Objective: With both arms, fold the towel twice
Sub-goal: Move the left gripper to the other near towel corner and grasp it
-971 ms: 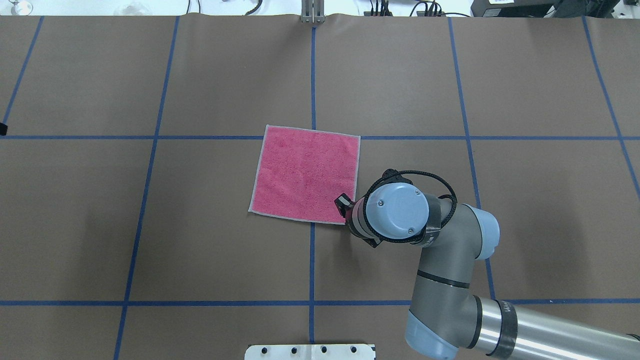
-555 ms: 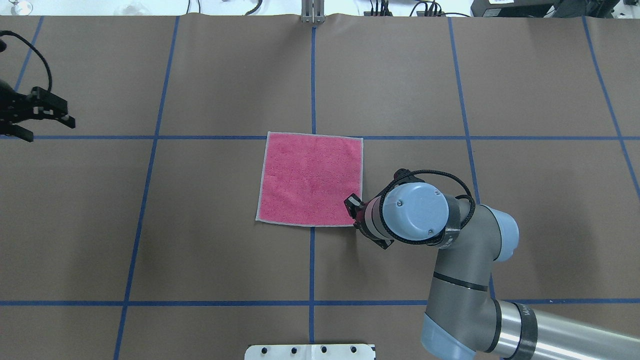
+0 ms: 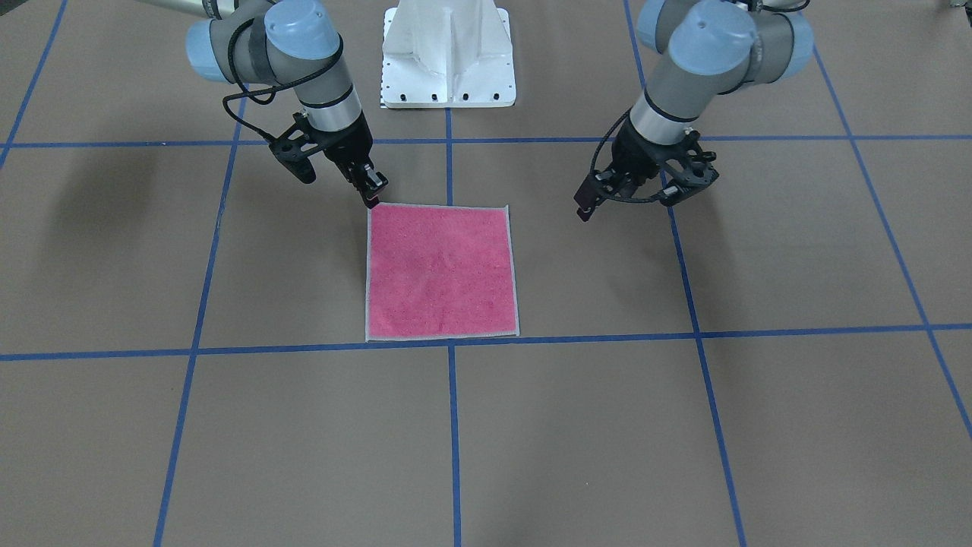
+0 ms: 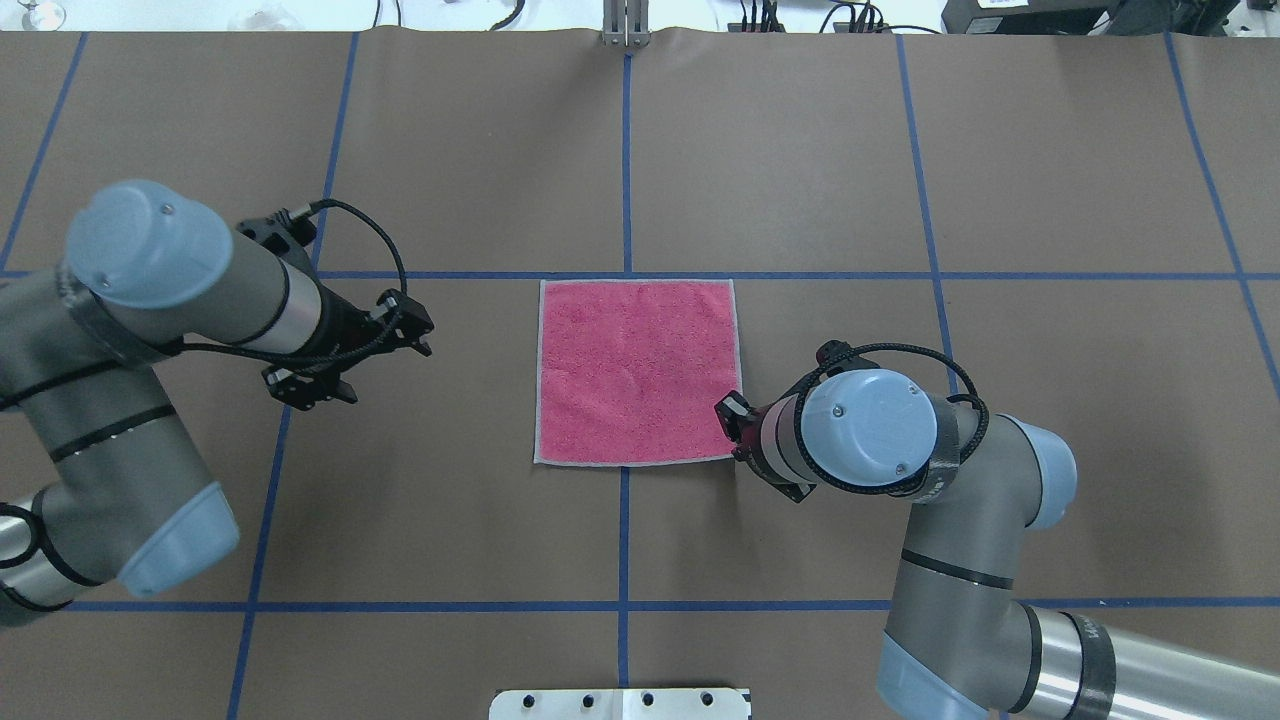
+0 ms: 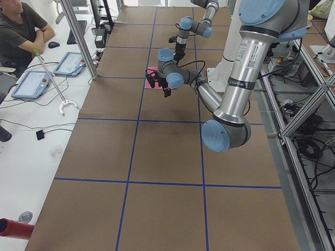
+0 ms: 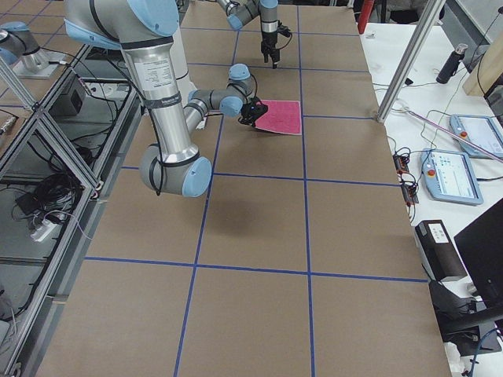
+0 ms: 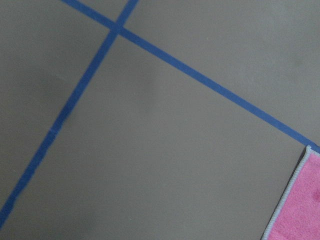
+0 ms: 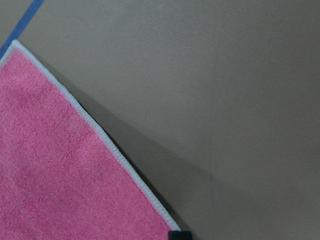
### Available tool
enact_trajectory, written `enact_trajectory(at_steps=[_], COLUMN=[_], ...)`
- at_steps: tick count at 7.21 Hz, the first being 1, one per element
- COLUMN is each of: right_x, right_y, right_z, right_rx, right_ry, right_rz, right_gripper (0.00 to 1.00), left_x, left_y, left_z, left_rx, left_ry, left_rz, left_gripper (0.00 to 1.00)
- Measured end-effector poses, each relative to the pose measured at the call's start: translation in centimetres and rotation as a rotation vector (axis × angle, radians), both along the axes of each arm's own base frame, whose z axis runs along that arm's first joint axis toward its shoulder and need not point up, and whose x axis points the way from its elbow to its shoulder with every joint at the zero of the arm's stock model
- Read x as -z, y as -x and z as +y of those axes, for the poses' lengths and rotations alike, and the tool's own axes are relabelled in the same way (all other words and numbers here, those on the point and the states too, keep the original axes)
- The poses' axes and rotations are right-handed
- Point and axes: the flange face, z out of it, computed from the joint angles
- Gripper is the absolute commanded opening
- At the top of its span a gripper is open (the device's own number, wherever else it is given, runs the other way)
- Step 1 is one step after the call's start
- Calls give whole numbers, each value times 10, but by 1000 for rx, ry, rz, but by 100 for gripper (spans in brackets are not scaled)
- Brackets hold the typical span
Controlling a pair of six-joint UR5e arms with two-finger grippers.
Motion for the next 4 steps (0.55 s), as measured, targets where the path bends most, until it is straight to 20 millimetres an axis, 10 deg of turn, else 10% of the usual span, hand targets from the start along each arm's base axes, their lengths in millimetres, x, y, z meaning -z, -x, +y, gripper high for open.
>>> enact_trajectory(at_steps=[4], right_x=[1], right_y=[0], right_z=[1], right_rx=[2], right_ry=[-1], right_rz=[-2], right_gripper=[0], left_x=[25], left_y=[-90], left_z=[35], left_rx=[10], left_ry=[10], left_rz=[-14], left_gripper=[75])
